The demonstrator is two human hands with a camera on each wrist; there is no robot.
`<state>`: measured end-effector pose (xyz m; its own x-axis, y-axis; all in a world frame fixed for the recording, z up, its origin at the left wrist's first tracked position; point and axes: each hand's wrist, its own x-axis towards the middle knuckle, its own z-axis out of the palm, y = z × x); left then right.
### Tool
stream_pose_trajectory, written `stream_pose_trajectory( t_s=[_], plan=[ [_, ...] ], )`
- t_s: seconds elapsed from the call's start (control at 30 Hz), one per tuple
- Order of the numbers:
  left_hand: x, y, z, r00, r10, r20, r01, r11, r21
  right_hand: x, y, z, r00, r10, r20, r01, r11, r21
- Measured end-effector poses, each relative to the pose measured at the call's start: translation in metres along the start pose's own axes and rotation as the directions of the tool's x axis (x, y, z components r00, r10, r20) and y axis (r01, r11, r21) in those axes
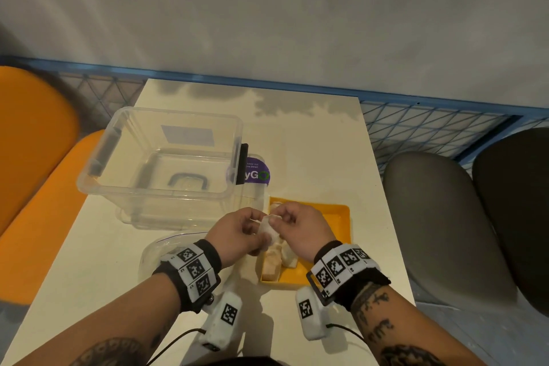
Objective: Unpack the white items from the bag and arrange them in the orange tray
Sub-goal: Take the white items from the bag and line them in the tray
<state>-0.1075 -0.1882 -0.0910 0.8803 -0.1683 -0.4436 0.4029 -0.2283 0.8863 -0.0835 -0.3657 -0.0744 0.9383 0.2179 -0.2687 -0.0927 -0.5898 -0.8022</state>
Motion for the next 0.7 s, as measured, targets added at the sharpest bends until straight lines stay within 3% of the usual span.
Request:
stream_pose_trajectory(
  t_s=[0.17,0.33,0.47,0.57,0.7],
  plan=[
    [-0.001,-0.003,0.004,1.0,0.002,0.022,-0.003,1.0,0.03,-0.008,0.011,-0.006,0.999,0.013,0.048,-0.008,0.996,-0.09],
    [0.003,-0.017,0.008,0.998,0.013,-0.059,-0.002,0.982,0.189,-0.017,0.027,-0.016,0.997,0.074,0.021,-0.068,0.978,-0.198],
    [0.005,-0.026,0.007,0.997,0.03,-0.066,0.005,0.88,0.475,-0.022,0.044,-0.016,0.965,0.19,0.181,-0.105,0.913,-0.395],
    [0.006,-0.026,0.012,0.999,0.009,-0.038,0.015,0.813,0.581,-0.022,0.053,-0.007,0.92,0.242,0.307,-0.049,0.851,-0.523],
    [0.006,-0.027,0.016,1.0,-0.023,0.004,0.015,0.76,0.65,-0.016,0.059,0.007,0.915,0.27,0.299,-0.051,0.815,-0.577]
  ],
)
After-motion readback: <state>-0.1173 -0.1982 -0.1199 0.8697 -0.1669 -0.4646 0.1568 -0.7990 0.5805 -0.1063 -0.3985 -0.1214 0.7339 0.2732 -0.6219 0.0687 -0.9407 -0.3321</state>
